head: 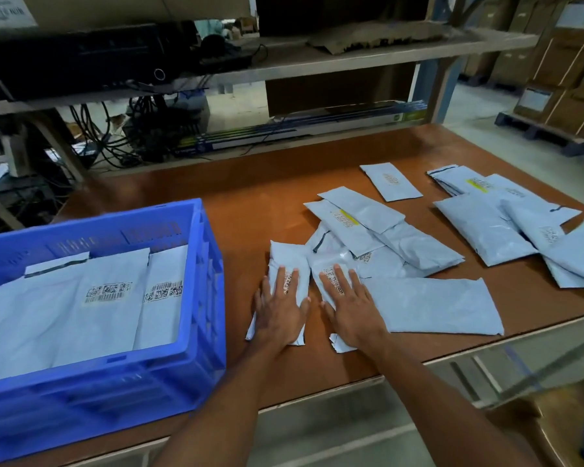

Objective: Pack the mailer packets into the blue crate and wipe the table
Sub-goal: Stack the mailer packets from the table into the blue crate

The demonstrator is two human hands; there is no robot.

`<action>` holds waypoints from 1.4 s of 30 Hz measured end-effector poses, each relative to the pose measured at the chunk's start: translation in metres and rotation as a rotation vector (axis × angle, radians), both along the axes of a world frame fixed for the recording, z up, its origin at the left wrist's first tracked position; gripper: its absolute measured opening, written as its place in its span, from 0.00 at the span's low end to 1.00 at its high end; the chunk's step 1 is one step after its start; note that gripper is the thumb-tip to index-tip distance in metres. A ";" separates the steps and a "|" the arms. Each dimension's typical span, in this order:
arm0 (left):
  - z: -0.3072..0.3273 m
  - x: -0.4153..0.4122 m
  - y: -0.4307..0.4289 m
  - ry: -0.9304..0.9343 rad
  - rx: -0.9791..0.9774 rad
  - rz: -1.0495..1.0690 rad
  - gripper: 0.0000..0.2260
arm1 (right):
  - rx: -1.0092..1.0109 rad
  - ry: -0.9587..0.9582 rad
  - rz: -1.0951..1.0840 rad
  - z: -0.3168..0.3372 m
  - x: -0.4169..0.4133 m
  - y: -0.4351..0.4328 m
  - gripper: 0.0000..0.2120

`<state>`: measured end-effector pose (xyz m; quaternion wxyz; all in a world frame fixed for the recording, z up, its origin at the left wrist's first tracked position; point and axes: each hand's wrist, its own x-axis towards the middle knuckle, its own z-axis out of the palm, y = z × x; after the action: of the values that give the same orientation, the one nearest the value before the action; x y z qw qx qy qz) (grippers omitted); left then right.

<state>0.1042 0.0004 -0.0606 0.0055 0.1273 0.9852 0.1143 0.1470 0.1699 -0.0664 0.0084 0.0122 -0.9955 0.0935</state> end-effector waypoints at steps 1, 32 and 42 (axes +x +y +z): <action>-0.001 0.003 0.000 0.019 0.005 -0.002 0.28 | -0.009 0.000 -0.008 -0.001 -0.001 -0.002 0.39; 0.193 0.037 -0.375 0.267 -0.022 0.457 0.23 | -0.207 0.317 0.407 0.190 -0.034 -0.315 0.20; 0.154 -0.007 -0.482 -0.336 -0.218 0.321 0.27 | 0.221 -0.249 0.135 0.162 -0.051 -0.335 0.25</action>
<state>0.0975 -0.4817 0.0936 0.1646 -0.0527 0.9846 0.0263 0.0959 -0.1656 0.0961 -0.1228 0.0680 -0.9900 -0.0155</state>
